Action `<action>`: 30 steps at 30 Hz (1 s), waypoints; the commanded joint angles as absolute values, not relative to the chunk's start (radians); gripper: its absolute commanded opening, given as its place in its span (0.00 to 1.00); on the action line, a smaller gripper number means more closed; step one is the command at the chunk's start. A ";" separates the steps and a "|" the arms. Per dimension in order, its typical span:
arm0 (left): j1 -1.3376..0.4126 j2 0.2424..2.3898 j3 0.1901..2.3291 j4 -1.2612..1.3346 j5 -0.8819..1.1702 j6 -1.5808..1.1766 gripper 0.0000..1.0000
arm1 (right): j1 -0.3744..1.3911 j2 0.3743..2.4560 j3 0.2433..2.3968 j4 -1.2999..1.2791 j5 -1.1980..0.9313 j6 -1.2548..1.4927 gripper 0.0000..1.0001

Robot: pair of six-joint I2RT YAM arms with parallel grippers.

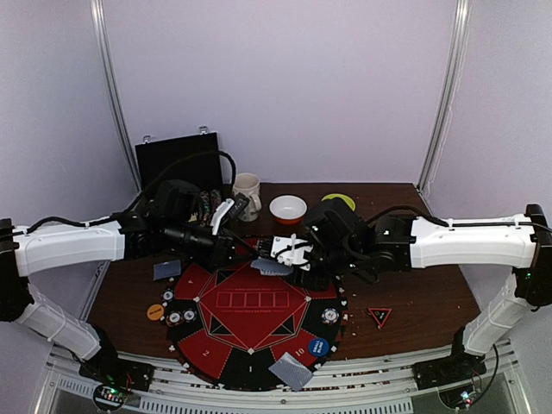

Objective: Distribute texas hold em gaming equipment
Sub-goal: Pick up the poker card from the face-down deck piles.

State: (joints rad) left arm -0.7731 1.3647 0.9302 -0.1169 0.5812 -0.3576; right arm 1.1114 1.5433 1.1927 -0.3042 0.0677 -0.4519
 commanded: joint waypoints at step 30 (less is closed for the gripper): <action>-0.765 1.244 0.836 0.034 0.570 -0.438 0.00 | 1.111 1.512 1.167 -0.264 0.104 -0.445 0.55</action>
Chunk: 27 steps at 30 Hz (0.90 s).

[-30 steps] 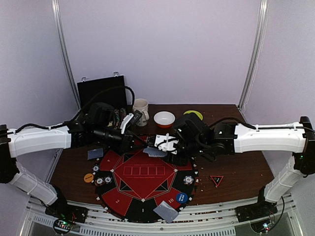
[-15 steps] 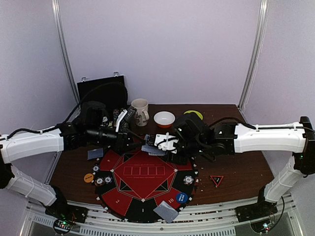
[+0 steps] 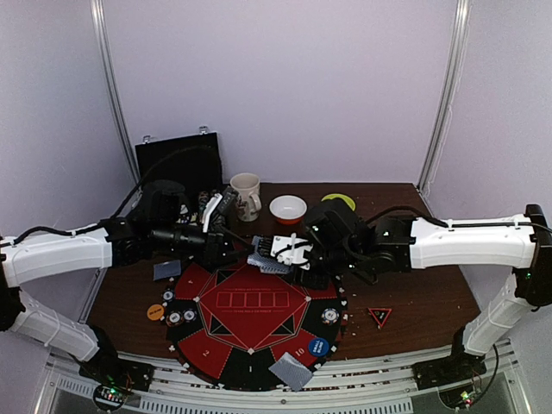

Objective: Distribute texas hold em gaming equipment
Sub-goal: Pick up the poker card from the face-down deck piles.

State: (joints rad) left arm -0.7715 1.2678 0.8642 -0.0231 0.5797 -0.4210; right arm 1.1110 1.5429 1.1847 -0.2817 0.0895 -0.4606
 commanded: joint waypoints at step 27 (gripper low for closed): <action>-0.367 1.051 0.777 -0.099 0.630 -0.536 0.00 | 1.085 1.459 1.112 -0.247 0.098 -0.434 0.55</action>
State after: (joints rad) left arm -0.5030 1.0878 0.7811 -0.0055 0.6075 -0.5312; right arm 1.0882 1.5051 1.1301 -0.2695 0.0933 -0.4416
